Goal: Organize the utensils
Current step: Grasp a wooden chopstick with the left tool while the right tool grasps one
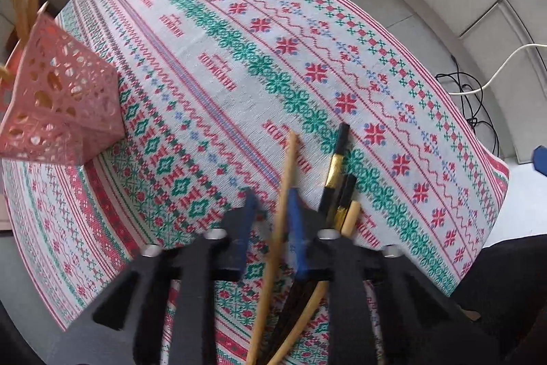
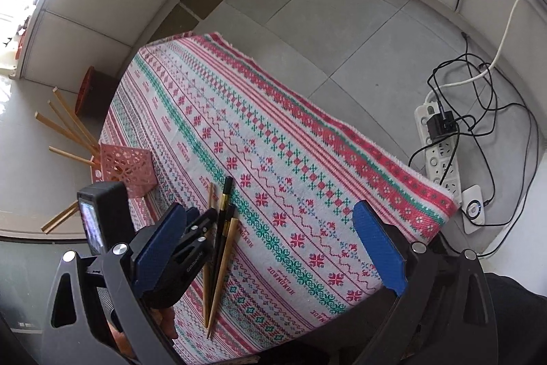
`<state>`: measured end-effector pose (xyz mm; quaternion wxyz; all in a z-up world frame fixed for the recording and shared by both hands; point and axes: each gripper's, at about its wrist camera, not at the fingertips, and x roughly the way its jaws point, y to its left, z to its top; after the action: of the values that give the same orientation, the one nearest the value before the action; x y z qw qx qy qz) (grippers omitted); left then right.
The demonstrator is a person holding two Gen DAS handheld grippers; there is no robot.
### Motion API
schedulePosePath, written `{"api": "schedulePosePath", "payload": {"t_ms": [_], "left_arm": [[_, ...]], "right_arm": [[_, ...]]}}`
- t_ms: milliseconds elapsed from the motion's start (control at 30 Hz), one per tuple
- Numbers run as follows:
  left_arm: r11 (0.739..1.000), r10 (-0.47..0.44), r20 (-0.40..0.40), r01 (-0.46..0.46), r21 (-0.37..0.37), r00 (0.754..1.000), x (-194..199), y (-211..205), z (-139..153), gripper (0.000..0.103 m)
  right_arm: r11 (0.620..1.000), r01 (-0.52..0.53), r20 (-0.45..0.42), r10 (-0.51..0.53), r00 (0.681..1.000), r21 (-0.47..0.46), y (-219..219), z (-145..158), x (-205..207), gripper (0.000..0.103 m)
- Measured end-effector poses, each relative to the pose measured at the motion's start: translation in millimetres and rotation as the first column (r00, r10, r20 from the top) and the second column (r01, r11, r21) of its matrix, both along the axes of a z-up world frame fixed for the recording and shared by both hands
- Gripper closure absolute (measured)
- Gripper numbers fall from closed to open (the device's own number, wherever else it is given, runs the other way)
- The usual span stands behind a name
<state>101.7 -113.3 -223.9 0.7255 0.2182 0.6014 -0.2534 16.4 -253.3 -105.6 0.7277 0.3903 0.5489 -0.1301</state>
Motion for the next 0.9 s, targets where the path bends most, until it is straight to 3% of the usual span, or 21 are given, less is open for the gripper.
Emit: {"api": "schedulePosePath", "payload": {"t_ms": [100, 167, 233, 333, 600, 800, 900], "left_arm": [[0.997, 0.06, -0.011, -0.061, -0.037, 0.998, 0, 27, 0, 0.098], [0.996, 0.088, 0.004, -0.088, -0.03, 0.996, -1, 42, 4, 0.098], [0.994, 0.101, 0.015, -0.1, -0.034, 0.995, -5, 55, 11, 0.098], [0.991, 0.124, 0.032, -0.122, -0.056, 0.992, -11, 74, 24, 0.099], [0.986, 0.156, 0.043, -0.153, -0.072, 0.987, -17, 115, 38, 0.098], [0.982, 0.172, 0.055, -0.167, -0.086, 0.984, -9, 133, 50, 0.098], [0.982, 0.17, 0.066, -0.164, -0.092, 0.983, -8, 137, 55, 0.098]], "right_arm": [[1.0, -0.029, -0.035, 0.029, 0.999, -0.006, 15, -13, 5, 0.008], [0.998, -0.058, -0.06, 0.059, 0.996, 0.008, 28, -23, 8, 0.016], [0.993, -0.113, -0.1, 0.116, 0.988, 0.038, 45, -36, 15, 0.038], [0.987, -0.158, -0.137, 0.16, 0.978, 0.028, 65, -48, 23, 0.057], [0.984, -0.179, -0.199, 0.172, 0.965, -0.019, 98, -67, 33, 0.061], [0.951, -0.261, -0.216, 0.224, 0.95, -0.164, 120, -67, 37, 0.085], [0.943, -0.27, -0.202, 0.231, 0.952, -0.194, 128, -67, 40, 0.085]]}}
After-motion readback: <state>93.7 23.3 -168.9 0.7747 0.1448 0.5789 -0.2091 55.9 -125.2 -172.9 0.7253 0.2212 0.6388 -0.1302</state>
